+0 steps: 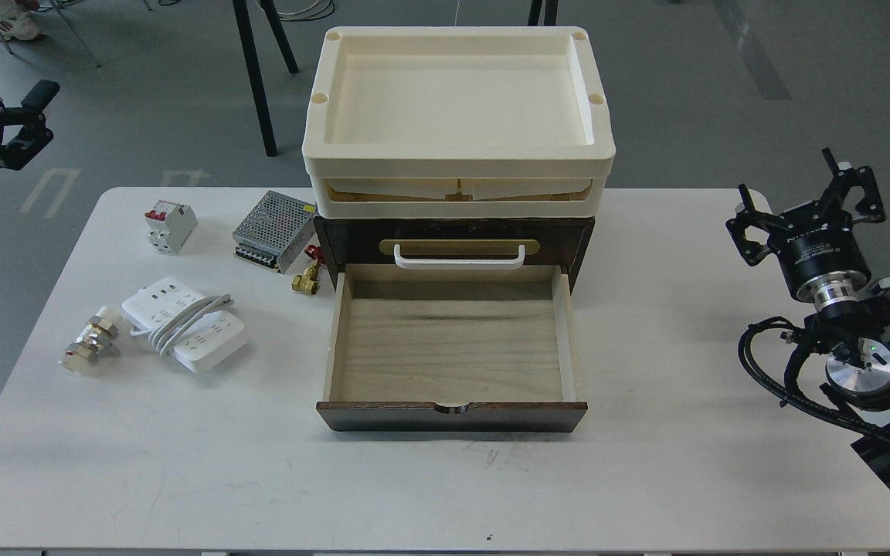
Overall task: Put charging cable into cabinet
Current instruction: 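Move the left gripper toward the white power strip and cable, then lower the left gripper and grasp the white power strip with cable, then lift the held power strip up and toward the cabinet, then lower the held power strip into the open drawer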
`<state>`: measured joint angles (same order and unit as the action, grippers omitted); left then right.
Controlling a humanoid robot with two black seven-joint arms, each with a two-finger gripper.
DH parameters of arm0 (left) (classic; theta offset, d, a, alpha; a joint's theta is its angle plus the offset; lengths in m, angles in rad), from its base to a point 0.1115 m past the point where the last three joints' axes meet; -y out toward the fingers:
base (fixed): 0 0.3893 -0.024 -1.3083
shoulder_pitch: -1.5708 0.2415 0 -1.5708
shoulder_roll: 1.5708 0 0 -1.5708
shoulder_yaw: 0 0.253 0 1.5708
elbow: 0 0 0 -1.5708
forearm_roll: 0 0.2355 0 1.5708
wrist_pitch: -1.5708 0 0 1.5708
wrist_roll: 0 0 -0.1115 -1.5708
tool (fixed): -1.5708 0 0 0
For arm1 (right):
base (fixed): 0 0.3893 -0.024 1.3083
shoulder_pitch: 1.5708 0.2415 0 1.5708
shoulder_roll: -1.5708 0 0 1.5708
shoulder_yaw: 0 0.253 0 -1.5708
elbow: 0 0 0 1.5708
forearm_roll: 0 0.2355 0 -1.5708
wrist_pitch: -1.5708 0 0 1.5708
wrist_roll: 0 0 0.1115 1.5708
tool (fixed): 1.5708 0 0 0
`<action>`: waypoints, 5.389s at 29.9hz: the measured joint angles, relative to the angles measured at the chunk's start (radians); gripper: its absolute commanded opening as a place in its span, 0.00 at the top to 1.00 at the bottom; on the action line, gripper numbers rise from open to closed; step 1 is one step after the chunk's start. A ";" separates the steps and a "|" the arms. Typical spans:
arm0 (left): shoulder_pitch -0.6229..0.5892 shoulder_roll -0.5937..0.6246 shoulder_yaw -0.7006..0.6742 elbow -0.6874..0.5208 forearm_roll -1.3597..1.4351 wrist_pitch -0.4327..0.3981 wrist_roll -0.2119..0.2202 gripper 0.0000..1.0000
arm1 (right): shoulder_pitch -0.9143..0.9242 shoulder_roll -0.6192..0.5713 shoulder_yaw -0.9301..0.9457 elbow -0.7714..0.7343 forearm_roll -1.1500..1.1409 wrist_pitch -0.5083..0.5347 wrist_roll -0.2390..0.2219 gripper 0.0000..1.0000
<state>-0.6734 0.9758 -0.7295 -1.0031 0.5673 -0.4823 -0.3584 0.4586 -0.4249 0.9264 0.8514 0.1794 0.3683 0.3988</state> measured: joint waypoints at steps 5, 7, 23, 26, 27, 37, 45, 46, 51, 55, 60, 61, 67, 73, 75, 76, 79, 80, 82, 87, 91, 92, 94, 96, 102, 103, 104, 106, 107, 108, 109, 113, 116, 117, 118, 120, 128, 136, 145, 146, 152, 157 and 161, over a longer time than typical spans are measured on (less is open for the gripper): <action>0.048 0.095 0.039 -0.258 0.448 0.148 0.000 0.00 | 0.000 0.000 -0.001 0.000 0.000 0.000 0.000 0.00; 0.066 0.113 0.074 -0.317 0.649 0.208 -0.001 0.00 | 0.000 0.000 -0.002 0.000 0.000 0.000 0.000 0.00; 0.087 -0.069 0.363 -0.054 1.455 0.586 0.003 0.06 | 0.000 -0.002 -0.005 0.002 -0.001 0.000 -0.001 0.00; 0.088 -0.114 0.397 0.004 1.455 0.587 0.002 0.07 | -0.001 -0.002 -0.005 0.003 -0.011 0.000 -0.001 0.00; 0.088 -0.127 0.408 0.023 1.454 0.587 0.003 0.08 | -0.001 -0.002 -0.005 0.003 -0.014 0.000 -0.001 0.00; 0.082 -0.221 0.426 0.148 1.447 0.577 0.004 0.42 | -0.001 0.000 -0.005 0.003 -0.019 -0.001 -0.001 0.00; 0.082 -0.228 0.427 0.178 1.446 0.550 0.010 0.51 | -0.001 0.000 -0.004 0.003 -0.020 0.000 0.000 0.00; 0.082 -0.229 0.427 0.180 1.445 0.542 0.011 0.52 | -0.001 0.000 -0.004 0.003 -0.021 0.000 0.000 0.00; 0.080 -0.238 0.426 0.183 1.435 0.516 0.012 0.70 | -0.001 0.000 -0.004 0.003 -0.021 0.000 0.000 0.00; 0.075 -0.239 0.426 0.183 1.431 0.509 0.012 0.83 | -0.001 0.000 -0.004 0.003 -0.021 -0.001 0.000 0.00; 0.069 -0.237 0.424 0.175 1.419 0.487 0.006 0.89 | -0.001 0.000 -0.005 0.003 -0.021 -0.003 0.000 0.00; 0.066 -0.233 0.423 0.171 1.418 0.486 0.005 0.90 | -0.001 0.000 -0.004 0.003 -0.021 -0.003 0.000 0.00; 0.017 -0.170 0.412 0.128 1.381 0.485 0.003 0.91 | -0.001 0.000 -0.005 0.002 -0.021 -0.003 0.000 0.00; -0.064 0.016 0.411 -0.052 1.344 0.467 0.001 0.91 | 0.000 0.000 -0.005 0.002 -0.021 -0.003 0.000 0.00; -0.101 0.071 0.411 -0.101 1.343 0.458 0.001 0.92 | -0.001 0.000 -0.005 0.002 -0.021 -0.003 0.000 0.00; -0.124 0.101 0.410 -0.136 1.343 0.455 0.001 0.92 | -0.001 0.000 -0.004 0.002 -0.021 -0.003 0.000 0.00; -0.214 0.197 0.407 -0.277 1.342 0.429 0.003 0.92 | -0.001 0.000 -0.005 0.002 -0.021 -0.003 0.000 0.00; -0.256 0.223 0.406 -0.316 1.341 0.405 0.005 0.92 | -0.001 0.000 -0.004 0.002 -0.021 -0.003 0.000 0.00; -0.353 0.246 0.405 -0.365 1.341 0.343 0.007 0.92 | -0.001 0.000 -0.005 0.002 -0.021 -0.003 0.000 0.00; -0.538 0.255 0.406 -0.479 1.341 0.226 0.003 0.92 | -0.001 0.000 -0.005 0.002 -0.021 -0.004 0.000 0.00; -0.619 0.249 0.407 -0.610 1.341 0.131 0.009 0.93 | 0.000 0.000 -0.005 0.003 -0.021 -0.004 0.000 0.00; -0.625 0.244 0.407 -0.644 1.341 0.114 0.010 0.93 | 0.000 0.000 -0.005 0.003 -0.021 -0.005 0.000 0.00; -0.629 0.238 0.409 -0.706 1.338 0.094 0.011 0.93 | 0.000 0.000 -0.005 0.003 -0.021 -0.005 0.000 0.00; -0.627 0.226 0.412 -0.746 1.333 0.083 0.008 0.93 | 0.000 0.000 -0.004 0.003 -0.021 -0.005 0.000 0.00; -0.604 0.149 0.421 -0.762 1.329 0.055 0.001 0.93 | -0.001 0.001 -0.005 0.003 -0.021 -0.005 0.000 0.00; -0.602 0.138 0.421 -0.762 1.329 0.051 0.001 0.93 | 0.000 0.001 -0.005 0.003 -0.021 -0.005 0.000 0.00; -0.600 0.128 0.421 -0.763 1.327 0.046 -0.001 0.93 | 0.000 0.002 -0.005 0.003 -0.021 -0.005 0.000 0.00; -0.597 0.119 0.421 -0.763 1.318 0.032 -0.009 0.93 | 0.000 0.002 -0.005 0.003 -0.021 -0.005 0.000 0.00; -0.595 0.119 0.421 -0.763 1.306 0.023 -0.017 0.93 | 0.000 0.002 -0.005 0.003 -0.021 -0.005 0.000 0.00; -0.595 0.121 0.421 -0.763 1.288 0.015 -0.025 0.93 | 0.000 0.002 -0.005 0.003 -0.021 -0.005 0.000 0.00; -0.594 0.127 0.421 -0.763 1.267 0.009 -0.032 0.93 | 0.000 0.002 -0.005 0.003 -0.021 -0.005 0.000 0.00; -0.594 0.197 0.419 -0.763 1.185 0.001 -0.063 0.93 | 0.000 0.002 -0.005 0.003 -0.021 -0.005 0.000 0.00; -0.592 0.252 0.418 -0.763 1.163 0.000 -0.111 0.93 | 0.000 0.002 -0.005 0.003 -0.021 -0.005 0.000 0.00; -0.590 0.267 0.418 -0.763 1.161 0.000 -0.120 0.94 | 0.000 0.002 -0.005 0.003 -0.021 -0.005 0.000 0.00; -0.588 0.281 0.418 -0.763 1.160 -0.001 -0.125 0.94 | -0.001 0.002 -0.005 0.003 -0.021 -0.005 0.000 0.00; -0.585 0.298 0.420 -0.762 1.158 -0.002 -0.129 0.94 | -0.001 0.002 -0.005 0.002 -0.021 -0.005 0.000 0.00; -0.520 0.249 0.421 -0.762 1.087 -0.006 -0.130 0.93 | -0.001 0.002 -0.005 0.003 -0.021 -0.005 0.000 0.00; -0.421 0.071 0.421 -0.762 1.061 -0.006 -0.130 0.92 | -0.001 0.002 -0.005 0.005 -0.021 -0.005 0.000 0.00; -0.276 -0.221 0.420 -0.604 1.062 -0.006 0.010 0.92 | -0.001 0.002 -0.005 0.005 -0.021 -0.005 0.000 0.00; -0.260 -0.243 0.418 -0.581 1.064 -0.006 0.021 0.92 | -0.001 0.002 -0.005 0.005 -0.021 -0.005 0.000 0.00; -0.212 -0.355 0.423 -0.465 1.101 0.008 0.060 0.92 | -0.001 0.002 -0.005 0.003 -0.021 -0.005 0.000 0.00; -0.191 -0.423 0.424 -0.410 1.214 0.014 0.094 0.91 | -0.001 0.002 -0.005 0.001 -0.021 -0.005 0.000 0.00; -0.188 -0.465 0.425 -0.362 1.313 0.015 0.104 0.91 | 0.000 0.002 -0.005 0.002 -0.021 -0.005 0.000 0.00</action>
<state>-0.8615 0.5106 -0.3048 -1.3655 1.8802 -0.4678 -0.2543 0.4584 -0.4233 0.9219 0.8530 0.1580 0.3635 0.3989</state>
